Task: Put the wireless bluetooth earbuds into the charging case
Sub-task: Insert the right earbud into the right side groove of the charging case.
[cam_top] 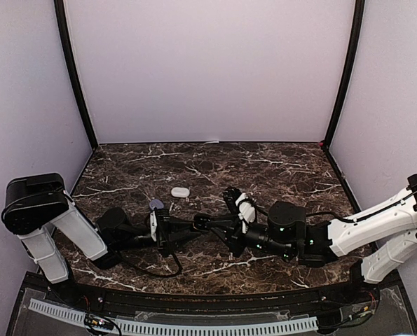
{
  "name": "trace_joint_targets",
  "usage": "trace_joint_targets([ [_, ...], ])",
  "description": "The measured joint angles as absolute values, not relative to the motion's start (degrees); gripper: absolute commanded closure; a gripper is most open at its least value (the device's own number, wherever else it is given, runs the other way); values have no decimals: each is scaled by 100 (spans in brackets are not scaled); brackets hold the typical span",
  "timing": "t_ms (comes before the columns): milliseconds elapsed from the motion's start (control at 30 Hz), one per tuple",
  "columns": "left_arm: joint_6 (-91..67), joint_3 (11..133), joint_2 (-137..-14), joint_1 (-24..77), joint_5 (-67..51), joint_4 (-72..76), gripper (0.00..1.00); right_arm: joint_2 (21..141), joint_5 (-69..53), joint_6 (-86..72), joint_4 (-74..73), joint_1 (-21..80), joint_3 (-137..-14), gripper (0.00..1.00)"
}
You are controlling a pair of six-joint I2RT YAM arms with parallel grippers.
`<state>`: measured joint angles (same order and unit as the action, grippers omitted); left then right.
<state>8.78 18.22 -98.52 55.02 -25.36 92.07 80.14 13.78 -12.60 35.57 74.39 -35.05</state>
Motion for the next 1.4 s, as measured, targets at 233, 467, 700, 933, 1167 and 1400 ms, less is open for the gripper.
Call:
trace_joint_targets([
  [233, 878, 1822, -9859, 5502, -2462, 9201, 99, 8014, 1531, -1267, 3376, 7450, -3577, 98],
  [467, 875, 1822, -9859, 5502, -2460, 9201, 100, 8016, 1647, -1260, 3256, 7481, -3594, 94],
  [700, 873, 1822, -9876, 5485, -2410, 9164, 100, 8156, 1767, -1260, 3089, 7509, -3778, 91],
  [933, 836, 1815, -9922, 5476, -2353, 9150, 100, 8252, 1933, -1258, 2897, 7544, -3911, 91],
  [1167, 823, 1815, -9922, 5476, -2346, 9142, 99, 8252, 1988, -1286, 2823, 7564, -3938, 86],
  [1400, 749, 1815, -9922, 5487, -2292, 9144, 99, 8217, 2018, -1468, 2648, 7566, -3999, 76],
])
